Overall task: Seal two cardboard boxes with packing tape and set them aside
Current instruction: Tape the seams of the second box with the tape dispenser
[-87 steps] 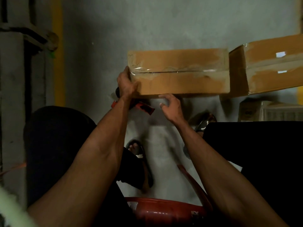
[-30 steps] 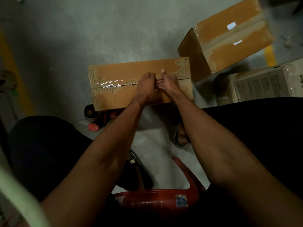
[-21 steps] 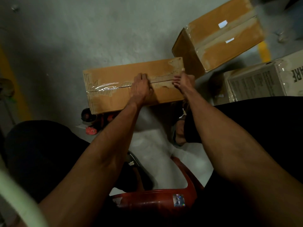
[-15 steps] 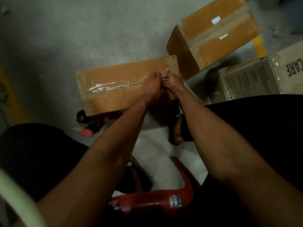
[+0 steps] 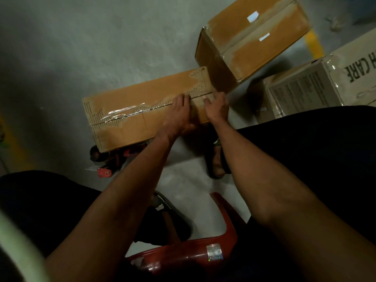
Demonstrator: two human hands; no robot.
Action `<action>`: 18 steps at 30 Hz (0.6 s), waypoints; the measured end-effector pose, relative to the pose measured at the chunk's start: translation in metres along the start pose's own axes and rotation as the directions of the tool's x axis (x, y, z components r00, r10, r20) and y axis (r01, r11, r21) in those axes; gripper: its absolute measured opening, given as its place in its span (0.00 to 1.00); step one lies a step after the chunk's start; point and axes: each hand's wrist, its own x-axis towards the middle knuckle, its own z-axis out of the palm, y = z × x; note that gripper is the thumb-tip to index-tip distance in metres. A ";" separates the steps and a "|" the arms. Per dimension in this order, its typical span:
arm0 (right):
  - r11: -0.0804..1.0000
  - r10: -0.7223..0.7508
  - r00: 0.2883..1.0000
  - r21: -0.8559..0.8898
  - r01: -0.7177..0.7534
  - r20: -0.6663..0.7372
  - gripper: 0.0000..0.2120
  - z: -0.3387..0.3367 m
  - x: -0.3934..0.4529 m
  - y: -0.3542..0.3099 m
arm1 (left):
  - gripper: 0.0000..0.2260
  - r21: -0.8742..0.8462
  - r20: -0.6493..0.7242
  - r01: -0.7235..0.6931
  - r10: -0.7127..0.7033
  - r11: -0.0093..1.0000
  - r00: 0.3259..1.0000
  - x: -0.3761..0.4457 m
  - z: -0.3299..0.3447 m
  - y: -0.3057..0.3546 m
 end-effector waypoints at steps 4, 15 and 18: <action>0.970 -0.028 0.999 -0.240 0.031 0.016 0.19 -0.001 0.000 -0.015 | 0.42 0.292 0.050 -0.117 0.108 0.949 0.993 -0.006 0.016 -0.005; 0.978 0.177 0.937 -0.162 -0.132 0.302 0.20 0.004 -0.039 -0.025 | 0.43 0.462 0.158 -0.267 0.218 0.846 0.963 -0.042 -0.027 -0.070; 0.968 0.193 0.964 -0.197 -0.156 0.185 0.32 0.022 -0.059 -0.037 | 0.45 0.434 0.120 -0.209 0.174 0.876 0.977 -0.059 -0.033 -0.103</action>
